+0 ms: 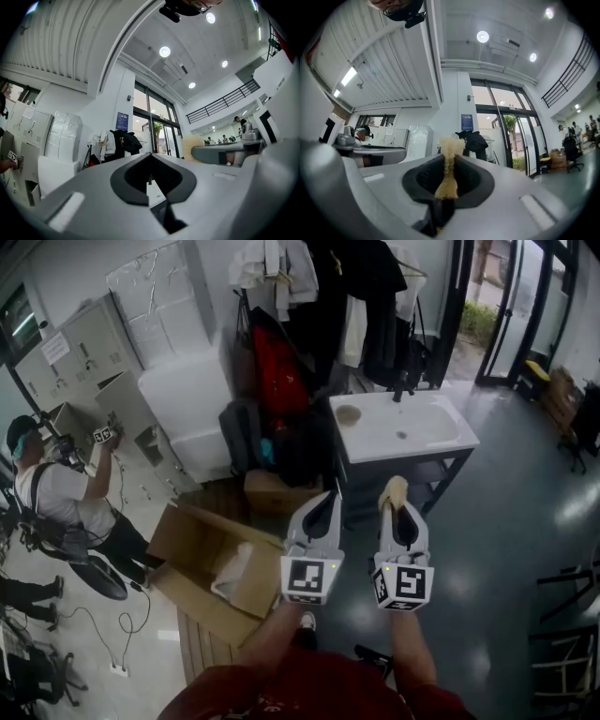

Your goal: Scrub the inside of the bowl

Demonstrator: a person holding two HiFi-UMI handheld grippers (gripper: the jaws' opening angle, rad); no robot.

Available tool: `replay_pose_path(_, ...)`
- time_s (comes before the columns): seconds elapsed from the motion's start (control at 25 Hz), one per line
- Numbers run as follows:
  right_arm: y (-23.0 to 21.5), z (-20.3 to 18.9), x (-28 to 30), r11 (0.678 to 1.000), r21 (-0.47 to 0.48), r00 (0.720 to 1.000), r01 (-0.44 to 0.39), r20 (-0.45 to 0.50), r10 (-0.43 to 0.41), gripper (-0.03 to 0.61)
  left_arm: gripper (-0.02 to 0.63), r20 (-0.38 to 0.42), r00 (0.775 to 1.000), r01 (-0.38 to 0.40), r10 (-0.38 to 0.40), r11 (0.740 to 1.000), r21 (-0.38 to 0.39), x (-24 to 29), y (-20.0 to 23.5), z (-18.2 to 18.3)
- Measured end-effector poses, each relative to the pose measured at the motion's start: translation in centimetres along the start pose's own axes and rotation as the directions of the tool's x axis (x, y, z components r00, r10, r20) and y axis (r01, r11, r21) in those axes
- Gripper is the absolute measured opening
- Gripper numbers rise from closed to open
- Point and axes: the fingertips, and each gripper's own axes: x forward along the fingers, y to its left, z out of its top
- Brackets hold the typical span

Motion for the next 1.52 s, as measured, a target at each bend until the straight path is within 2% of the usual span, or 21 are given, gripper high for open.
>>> replay_pose_path(0.32,2.6,-0.8,8.0,1.000,-0.023,1.000,0.006,0.002,-0.006,0.049,0.006,-0.011,1.000,-0.001,0.001,1.000,-0.014,4.4,7.3,-2.0)
replay_pose_path(0.68,3.1,-1.5,13.4,0.998,-0.042,0.999,0.043,0.011,-0.042,0.049,0.006,0.008,0.999,0.032,-0.031,0.999,-0.023,8.6,11.4,-2.9)
replay_pose_path(1.08,1.1,-3.6,17.5,0.997,-0.043,0.997,0.071,-0.003,-0.071,0.049,0.006,-0.013,0.998,0.057,-0.057,0.998,-0.031,13.2,12.7,-5.3)
replay_pose_path(1.52,-5.8,-7.0,24.7,0.997,-0.018,0.997,0.077,-0.017,-0.077,0.049,0.006,-0.031,0.997,0.067,-0.068,0.998,-0.020,22.4,11.9,-8.5)
